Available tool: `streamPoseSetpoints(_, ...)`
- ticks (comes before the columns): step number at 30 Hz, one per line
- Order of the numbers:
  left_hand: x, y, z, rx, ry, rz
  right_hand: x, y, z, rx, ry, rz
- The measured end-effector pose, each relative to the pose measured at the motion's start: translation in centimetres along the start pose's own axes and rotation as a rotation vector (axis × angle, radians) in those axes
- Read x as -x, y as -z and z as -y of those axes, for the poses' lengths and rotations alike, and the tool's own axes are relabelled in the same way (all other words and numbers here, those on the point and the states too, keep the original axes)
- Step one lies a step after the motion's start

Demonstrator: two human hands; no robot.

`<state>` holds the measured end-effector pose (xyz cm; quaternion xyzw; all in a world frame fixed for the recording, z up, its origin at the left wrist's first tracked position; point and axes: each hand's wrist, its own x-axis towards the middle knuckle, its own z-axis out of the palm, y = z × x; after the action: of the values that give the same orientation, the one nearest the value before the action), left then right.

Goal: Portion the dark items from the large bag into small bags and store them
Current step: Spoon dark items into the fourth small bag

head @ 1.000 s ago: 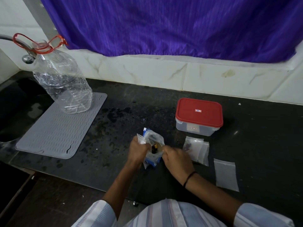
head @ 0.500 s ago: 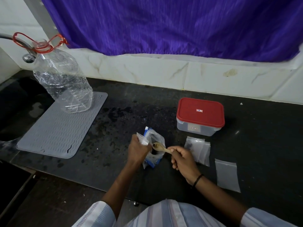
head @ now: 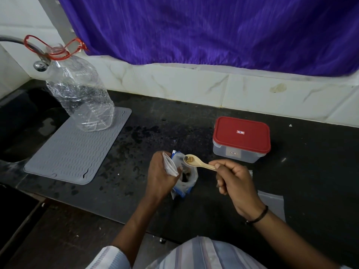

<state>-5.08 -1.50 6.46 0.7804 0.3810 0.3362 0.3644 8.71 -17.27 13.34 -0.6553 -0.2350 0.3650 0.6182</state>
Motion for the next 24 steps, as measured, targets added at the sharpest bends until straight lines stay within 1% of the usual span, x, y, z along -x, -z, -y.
streamPoseSetpoints(6,0.1,-0.1,-1.9,0.052,-0.078,0.037,0.4,-0.8,2.0,0.046,0.071,0.055)
streamPoseSetpoints(10,0.2,0.2,-3.1,0.068,-0.138,0.064,0.5,-0.9,1.4,0.143,0.11,0.066)
streamPoseSetpoints(15,0.6,0.7,-4.2,0.054,-0.149,0.095,0.5,-0.6,0.9,0.326,0.164,0.062)
streamPoseSetpoints(17,0.7,0.3,-3.8,0.017,-0.188,0.124,0.6,-0.6,1.1,0.526,0.307,0.117)
streamPoseSetpoints(19,0.9,-0.2,-3.1,-0.019,-0.179,0.142,0.8,-0.7,1.4,0.874,0.582,0.184)
streamPoseSetpoints(21,1.0,-0.7,-2.4,0.01,-0.101,0.158,0.7,-1.0,1.3,1.15,0.858,0.183)
streamPoseSetpoints(22,1.1,-0.8,-2.2,0.036,-0.075,0.159,0.6,-1.1,1.3,1.236,0.952,0.167)
streamPoseSetpoints(24,1.2,-0.8,-2.4,0.075,-0.047,0.151,0.6,-1.3,1.2,1.321,1.062,0.131)
